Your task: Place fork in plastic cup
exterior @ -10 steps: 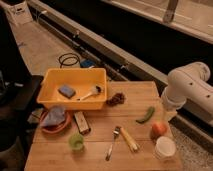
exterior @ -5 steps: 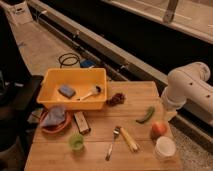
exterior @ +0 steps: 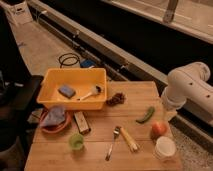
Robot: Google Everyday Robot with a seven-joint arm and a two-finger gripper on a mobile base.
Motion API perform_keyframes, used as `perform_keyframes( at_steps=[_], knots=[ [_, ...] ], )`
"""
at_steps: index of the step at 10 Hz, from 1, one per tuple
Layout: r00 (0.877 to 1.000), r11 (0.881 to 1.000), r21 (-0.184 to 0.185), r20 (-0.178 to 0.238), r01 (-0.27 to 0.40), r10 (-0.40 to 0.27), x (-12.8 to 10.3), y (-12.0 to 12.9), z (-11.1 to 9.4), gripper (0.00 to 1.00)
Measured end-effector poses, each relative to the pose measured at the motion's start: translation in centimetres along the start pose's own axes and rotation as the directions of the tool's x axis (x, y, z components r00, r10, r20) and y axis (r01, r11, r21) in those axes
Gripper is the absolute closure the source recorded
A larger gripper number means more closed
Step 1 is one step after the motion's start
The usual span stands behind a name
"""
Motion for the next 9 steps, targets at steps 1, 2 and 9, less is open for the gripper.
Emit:
perform_keyframes(
  at_steps=[1, 2, 9],
  knots=[
    [1.0, 1.0, 0.0, 0.0, 0.0, 0.0, 0.0, 0.0, 0.0, 0.35],
    [1.0, 1.0, 0.0, 0.0, 0.0, 0.0, 0.0, 0.0, 0.0, 0.35],
    [0.919, 0.918, 0.036, -0.014, 0.395, -0.395, -9.2, -0.3, -0.8, 0.35]
  ],
)
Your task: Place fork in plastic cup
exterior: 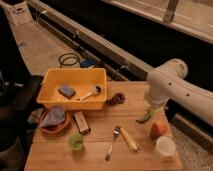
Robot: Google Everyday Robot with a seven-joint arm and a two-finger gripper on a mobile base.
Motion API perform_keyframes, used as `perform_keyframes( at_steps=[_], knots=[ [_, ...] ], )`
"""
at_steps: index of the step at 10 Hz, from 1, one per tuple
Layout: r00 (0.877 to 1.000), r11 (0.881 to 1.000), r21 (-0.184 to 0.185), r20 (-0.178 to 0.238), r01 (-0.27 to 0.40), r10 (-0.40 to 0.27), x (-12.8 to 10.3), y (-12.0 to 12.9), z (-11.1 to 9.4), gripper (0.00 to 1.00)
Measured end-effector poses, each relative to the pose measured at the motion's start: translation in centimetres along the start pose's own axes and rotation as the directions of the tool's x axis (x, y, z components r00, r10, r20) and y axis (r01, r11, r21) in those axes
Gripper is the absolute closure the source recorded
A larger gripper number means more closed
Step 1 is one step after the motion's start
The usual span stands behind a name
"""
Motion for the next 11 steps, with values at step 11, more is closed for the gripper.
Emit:
perform_keyframes(
  at_steps=[11],
  knots=[
    [0.932, 0.948, 0.048, 0.173, 0.314, -0.317, -11.0, -0.7, 1.4, 0.35]
  ],
)
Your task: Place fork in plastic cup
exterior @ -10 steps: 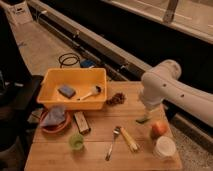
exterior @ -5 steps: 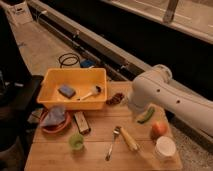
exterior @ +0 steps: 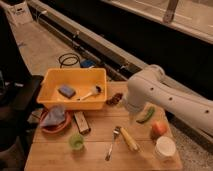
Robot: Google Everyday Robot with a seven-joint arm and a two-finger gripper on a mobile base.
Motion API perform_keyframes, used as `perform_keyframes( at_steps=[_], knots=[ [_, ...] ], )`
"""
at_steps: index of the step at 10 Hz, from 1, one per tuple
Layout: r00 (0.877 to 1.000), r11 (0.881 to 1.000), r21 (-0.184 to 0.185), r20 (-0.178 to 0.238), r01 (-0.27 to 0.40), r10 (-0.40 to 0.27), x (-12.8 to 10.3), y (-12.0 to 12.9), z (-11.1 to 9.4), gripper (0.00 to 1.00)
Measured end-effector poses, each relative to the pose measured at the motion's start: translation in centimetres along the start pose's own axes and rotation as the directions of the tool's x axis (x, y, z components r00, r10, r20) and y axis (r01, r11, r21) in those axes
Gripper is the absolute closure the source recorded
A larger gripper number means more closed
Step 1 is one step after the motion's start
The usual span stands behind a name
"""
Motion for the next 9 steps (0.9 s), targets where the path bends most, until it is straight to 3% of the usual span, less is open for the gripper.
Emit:
perform_keyframes(
  at_steps=[4, 6, 9],
  knots=[
    [0.997, 0.995, -0.064, 0.022, 0.081, -0.08, -3.1, -0.4, 8.1, 0.35],
    [0.992, 0.989, -0.087, 0.029, 0.122, -0.12, -4.7, -0.6, 11.1, 0.35],
    [0.993, 0.989, -0.089, 0.027, 0.12, -0.119, -4.5, -0.5, 11.2, 0.35]
  ],
)
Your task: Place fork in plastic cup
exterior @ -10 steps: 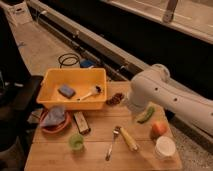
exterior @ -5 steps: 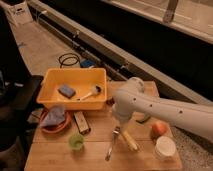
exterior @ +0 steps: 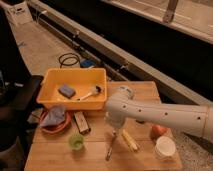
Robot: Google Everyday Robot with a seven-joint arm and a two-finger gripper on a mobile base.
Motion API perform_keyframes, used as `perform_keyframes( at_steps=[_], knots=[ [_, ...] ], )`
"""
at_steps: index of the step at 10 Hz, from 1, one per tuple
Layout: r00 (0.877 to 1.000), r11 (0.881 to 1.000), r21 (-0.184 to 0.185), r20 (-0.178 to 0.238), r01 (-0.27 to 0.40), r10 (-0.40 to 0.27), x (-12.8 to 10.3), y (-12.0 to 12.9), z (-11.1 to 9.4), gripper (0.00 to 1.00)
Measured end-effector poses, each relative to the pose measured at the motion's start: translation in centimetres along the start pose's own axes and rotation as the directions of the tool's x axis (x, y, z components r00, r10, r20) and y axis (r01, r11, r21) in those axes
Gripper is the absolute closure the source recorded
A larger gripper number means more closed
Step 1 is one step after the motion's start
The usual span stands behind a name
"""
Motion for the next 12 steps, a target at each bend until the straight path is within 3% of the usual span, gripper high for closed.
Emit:
perform_keyframes(
  at_steps=[3, 8, 12],
  knots=[
    [1.0, 1.0, 0.0, 0.015, -0.005, 0.005, 0.2, -0.1, 0.3, 0.35],
    [0.996, 0.999, -0.02, 0.081, -0.03, 0.032, 0.7, 0.4, 4.5, 0.35],
    [0.995, 0.997, -0.055, 0.078, -0.05, 0.055, 1.5, 1.0, 5.6, 0.35]
  ],
)
